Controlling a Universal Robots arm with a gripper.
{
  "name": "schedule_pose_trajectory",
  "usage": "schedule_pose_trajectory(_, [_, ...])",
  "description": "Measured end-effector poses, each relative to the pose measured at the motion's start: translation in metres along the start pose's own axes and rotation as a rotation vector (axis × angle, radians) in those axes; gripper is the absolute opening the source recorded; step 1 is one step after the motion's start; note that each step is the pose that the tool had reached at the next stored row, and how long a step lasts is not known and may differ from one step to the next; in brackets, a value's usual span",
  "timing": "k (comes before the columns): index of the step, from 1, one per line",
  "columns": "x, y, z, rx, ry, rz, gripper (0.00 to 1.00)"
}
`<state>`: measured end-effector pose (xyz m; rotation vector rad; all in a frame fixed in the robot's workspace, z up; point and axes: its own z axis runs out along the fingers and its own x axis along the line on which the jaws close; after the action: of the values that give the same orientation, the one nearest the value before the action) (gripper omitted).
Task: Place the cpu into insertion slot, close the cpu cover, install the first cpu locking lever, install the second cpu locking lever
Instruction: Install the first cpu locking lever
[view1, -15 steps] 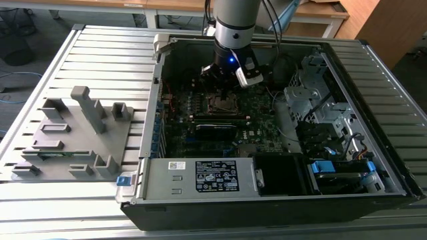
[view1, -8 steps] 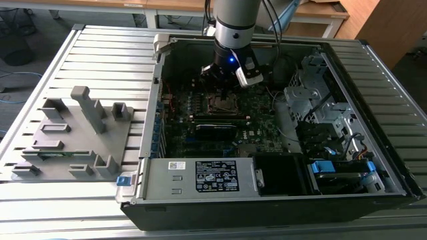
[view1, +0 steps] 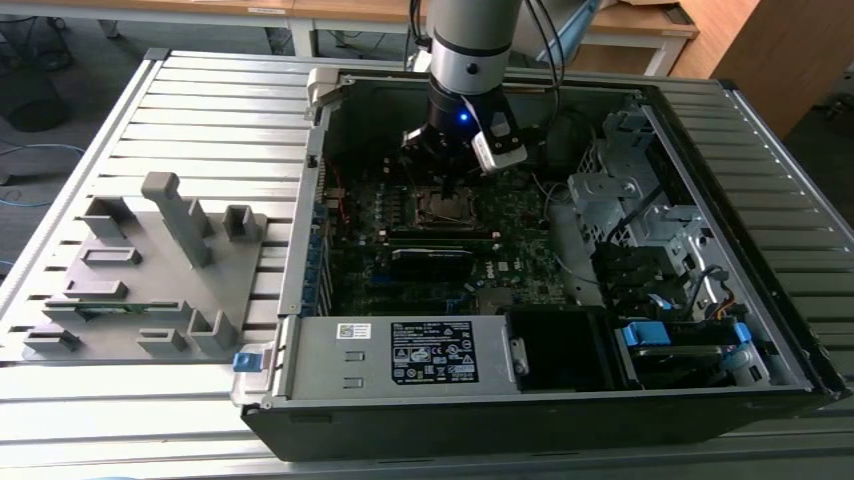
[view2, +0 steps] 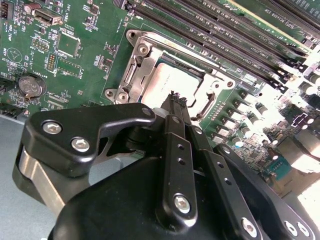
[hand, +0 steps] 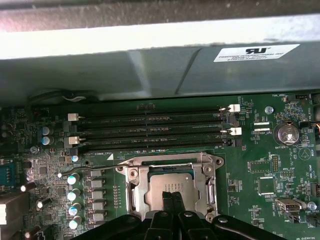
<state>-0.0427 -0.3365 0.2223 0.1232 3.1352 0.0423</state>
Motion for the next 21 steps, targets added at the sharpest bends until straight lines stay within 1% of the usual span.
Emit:
schedule_pose_trajectory(9, [0.0, 0.0001, -0.002, -0.0002, -0.0001, 0.0, 0.11])
schedule_pose_trajectory(18, [0.0, 0.0001, -0.0021, -0.0002, -0.0001, 0.0, 0.11])
schedule_pose_trajectory(21, [0.0022, -0.0001, -0.0021, 0.0, 0.0, 0.0, 0.11])
